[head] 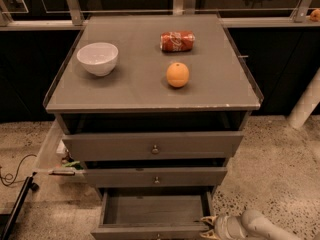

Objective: Open bottom drawer

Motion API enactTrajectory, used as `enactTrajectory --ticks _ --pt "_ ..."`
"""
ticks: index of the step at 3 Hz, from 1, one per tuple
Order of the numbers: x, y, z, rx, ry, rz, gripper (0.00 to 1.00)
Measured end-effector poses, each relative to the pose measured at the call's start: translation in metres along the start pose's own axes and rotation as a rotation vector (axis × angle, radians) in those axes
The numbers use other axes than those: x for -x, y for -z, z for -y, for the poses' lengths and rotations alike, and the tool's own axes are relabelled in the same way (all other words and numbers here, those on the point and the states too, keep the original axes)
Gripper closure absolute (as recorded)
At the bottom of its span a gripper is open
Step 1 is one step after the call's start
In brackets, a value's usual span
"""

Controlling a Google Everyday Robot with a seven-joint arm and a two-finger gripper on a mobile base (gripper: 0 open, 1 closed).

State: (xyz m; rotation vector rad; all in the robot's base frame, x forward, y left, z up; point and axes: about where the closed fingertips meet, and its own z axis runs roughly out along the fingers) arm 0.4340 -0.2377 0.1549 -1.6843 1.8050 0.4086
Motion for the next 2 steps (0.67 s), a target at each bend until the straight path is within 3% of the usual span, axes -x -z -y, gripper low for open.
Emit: enactTrajectory --ticks 2 --pt "0.0 -0.0001 0.0 0.0 0.0 0.0 0.11"
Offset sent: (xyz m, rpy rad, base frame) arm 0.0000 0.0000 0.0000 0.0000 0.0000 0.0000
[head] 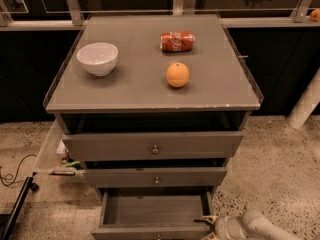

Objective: Open bottom drawer

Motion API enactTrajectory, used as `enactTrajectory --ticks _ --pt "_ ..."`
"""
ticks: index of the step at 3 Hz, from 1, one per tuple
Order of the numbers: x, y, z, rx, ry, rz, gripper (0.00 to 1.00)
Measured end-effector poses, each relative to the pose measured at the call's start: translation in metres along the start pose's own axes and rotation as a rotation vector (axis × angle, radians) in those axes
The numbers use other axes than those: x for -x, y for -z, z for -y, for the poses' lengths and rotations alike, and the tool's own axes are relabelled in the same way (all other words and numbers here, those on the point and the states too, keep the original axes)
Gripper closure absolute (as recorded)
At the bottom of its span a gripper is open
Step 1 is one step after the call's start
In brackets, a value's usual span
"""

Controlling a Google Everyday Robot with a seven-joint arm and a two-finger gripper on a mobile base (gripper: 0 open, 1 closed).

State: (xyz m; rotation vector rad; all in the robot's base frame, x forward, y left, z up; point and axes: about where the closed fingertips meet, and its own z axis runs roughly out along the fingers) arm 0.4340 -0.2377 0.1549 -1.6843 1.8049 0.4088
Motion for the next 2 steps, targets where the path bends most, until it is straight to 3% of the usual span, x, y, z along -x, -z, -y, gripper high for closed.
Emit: enactTrajectory --ticks 1,2 --pt "0.0 0.0 0.0 0.0 0.0 0.0 0.0" --pt "0.0 0.0 0.0 0.0 0.0 0.0 0.0"
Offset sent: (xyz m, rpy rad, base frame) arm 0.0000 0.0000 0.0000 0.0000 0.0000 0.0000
